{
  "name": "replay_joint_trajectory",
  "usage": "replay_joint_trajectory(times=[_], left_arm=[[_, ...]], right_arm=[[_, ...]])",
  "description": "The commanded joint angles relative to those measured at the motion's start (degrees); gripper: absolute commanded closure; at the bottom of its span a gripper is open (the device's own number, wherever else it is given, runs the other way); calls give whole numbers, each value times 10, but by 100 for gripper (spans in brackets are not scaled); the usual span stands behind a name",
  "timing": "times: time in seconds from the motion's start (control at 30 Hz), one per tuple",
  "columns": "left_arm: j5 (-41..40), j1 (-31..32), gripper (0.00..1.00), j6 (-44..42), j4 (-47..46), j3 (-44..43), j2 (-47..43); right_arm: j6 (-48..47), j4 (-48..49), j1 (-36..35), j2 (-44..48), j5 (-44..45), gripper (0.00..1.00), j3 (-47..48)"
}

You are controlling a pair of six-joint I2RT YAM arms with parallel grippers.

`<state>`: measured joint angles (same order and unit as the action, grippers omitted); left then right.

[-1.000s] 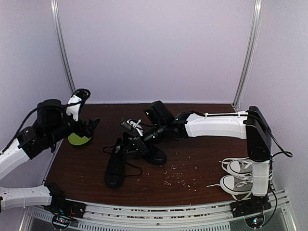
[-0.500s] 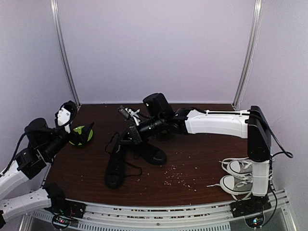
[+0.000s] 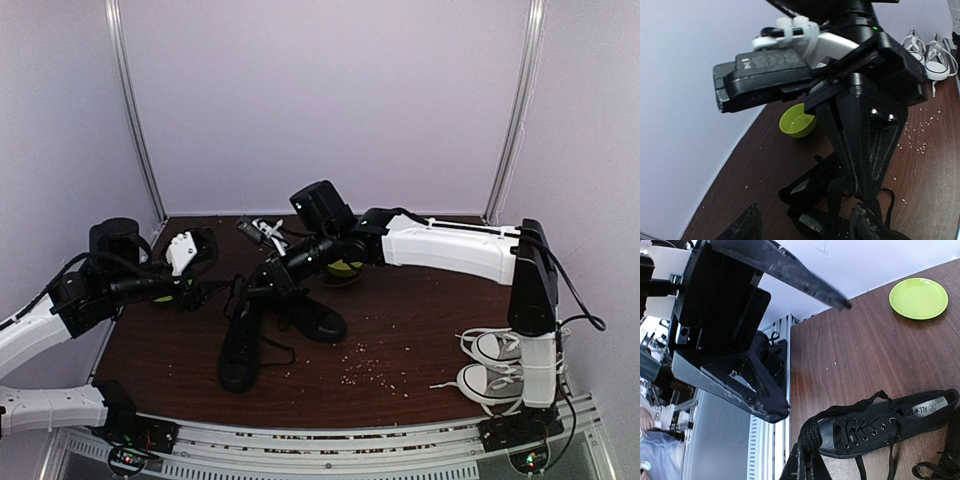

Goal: Tie the shoes
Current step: Pass from the right arm to the left

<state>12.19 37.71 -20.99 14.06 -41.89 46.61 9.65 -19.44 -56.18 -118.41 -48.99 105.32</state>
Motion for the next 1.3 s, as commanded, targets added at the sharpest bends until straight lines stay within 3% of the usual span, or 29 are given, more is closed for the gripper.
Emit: replay_joint_trajectory(times=[0.0,0.13,0.23,0.33,0.57,0.67,0.8,0.9,1.0,1.17,1.27], left_arm=[[93,2,40,-78,15,5,-13],[136,2,46,-78,58,-31,46],[111,2,57,-69,48,-43,75],[102,1,61,-65,19,-28,72],[91,0,100,-52,-30,6,46],[48,0,100,-17,-48,16,35],[-104,0,100,92,-64,22,36],[-212,-12,100,233,27,-21,82],[-240,-13,100,341,101,-17,118],[-257,-13,100,466,29,101,98],[-275,-13,100,475,29,115,89]], right_arm=[[-70,-62,-2,-5,-21,100,25],[-89,-80,-2,-12,-28,100,43],[-98,-84,-5,-14,-35,100,49],[-98,-79,-9,-13,-39,100,52],[-101,-86,-11,-23,-40,100,65],[-89,-88,-11,-22,-3,100,63],[-80,-115,-10,-1,123,86,29],[-72,-106,-11,26,196,81,-31],[-80,-116,-12,37,233,79,-73],[-226,-191,-50,20,262,74,-84],[-355,-294,-84,-47,293,72,-2]])
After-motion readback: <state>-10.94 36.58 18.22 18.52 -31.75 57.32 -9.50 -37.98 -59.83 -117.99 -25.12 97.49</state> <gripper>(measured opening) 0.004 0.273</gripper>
